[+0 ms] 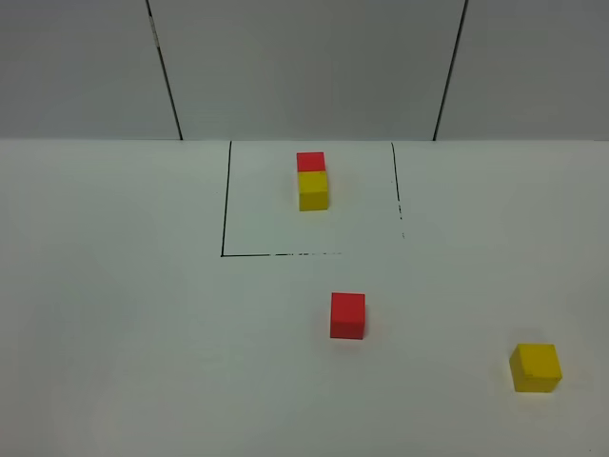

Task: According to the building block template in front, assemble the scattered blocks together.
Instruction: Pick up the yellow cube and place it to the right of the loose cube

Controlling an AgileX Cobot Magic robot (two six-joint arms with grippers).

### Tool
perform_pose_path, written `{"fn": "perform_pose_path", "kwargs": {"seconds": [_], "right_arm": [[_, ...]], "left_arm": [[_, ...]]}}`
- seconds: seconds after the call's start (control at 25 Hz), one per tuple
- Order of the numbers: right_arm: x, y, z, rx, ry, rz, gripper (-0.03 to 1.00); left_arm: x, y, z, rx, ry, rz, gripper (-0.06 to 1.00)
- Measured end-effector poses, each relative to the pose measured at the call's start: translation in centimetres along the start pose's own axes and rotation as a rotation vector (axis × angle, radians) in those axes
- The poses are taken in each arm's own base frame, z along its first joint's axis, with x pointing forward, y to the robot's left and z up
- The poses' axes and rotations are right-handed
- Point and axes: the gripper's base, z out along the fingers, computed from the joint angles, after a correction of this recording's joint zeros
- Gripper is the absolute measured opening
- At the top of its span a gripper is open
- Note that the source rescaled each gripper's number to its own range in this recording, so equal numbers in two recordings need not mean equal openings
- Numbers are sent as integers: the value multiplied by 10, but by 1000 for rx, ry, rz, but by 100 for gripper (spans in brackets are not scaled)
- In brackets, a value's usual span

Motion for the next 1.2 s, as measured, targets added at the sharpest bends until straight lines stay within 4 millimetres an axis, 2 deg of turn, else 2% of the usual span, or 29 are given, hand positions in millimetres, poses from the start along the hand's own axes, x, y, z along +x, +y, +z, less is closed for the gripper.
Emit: {"fn": "perform_pose_path", "kwargs": {"seconds": [0.24, 0.56, 1.2], "right_arm": [[0, 0, 0, 0, 0, 0, 80], [0, 0, 0, 0, 0, 0, 80], [0, 0, 0, 0, 0, 0, 80]], "left_arm": [[6, -1, 0, 9, 50, 2, 87], [22, -3, 3, 22, 44, -3, 71], [28, -2, 6, 71, 68, 18, 69]]}}
